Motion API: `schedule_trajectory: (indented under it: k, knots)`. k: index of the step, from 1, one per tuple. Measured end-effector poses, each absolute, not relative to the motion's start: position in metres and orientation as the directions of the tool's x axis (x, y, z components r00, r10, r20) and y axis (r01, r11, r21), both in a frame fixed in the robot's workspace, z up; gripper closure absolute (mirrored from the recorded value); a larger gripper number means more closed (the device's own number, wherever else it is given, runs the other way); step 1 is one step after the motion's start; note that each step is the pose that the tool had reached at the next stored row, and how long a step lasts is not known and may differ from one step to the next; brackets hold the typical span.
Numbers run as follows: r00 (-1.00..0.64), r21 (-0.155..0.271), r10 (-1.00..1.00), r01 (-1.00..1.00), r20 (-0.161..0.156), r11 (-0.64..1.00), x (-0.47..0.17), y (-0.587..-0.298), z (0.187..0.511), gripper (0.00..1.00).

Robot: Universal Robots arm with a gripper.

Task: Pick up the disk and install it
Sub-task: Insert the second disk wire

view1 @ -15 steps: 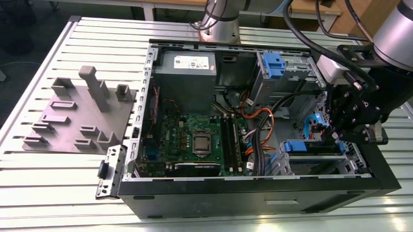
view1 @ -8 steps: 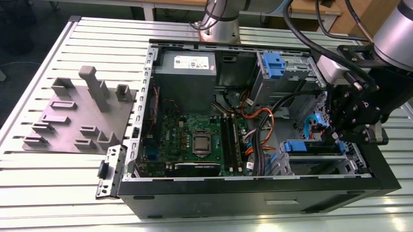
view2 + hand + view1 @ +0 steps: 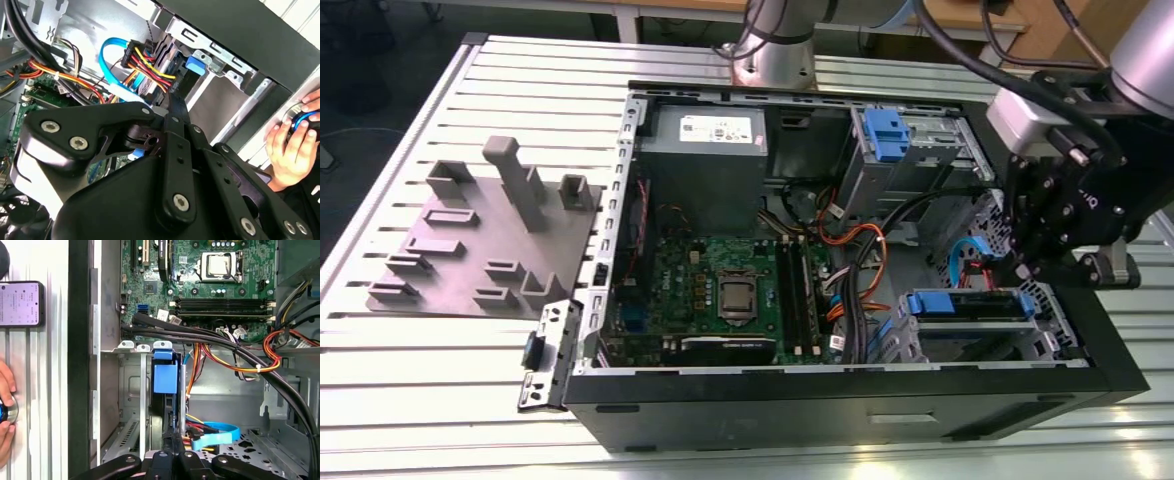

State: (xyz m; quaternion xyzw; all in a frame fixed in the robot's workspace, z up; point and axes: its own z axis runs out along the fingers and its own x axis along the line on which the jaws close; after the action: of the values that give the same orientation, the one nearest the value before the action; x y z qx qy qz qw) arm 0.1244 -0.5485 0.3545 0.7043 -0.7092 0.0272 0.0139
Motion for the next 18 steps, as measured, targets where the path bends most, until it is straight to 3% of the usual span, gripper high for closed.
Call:
schedule_trajectory:
  k: [18]
  knots:
    - [-0.007,-0.018,-0.999,-1.000,0.054,0.006,0.1212,-0.5484,0.3573,0.89]
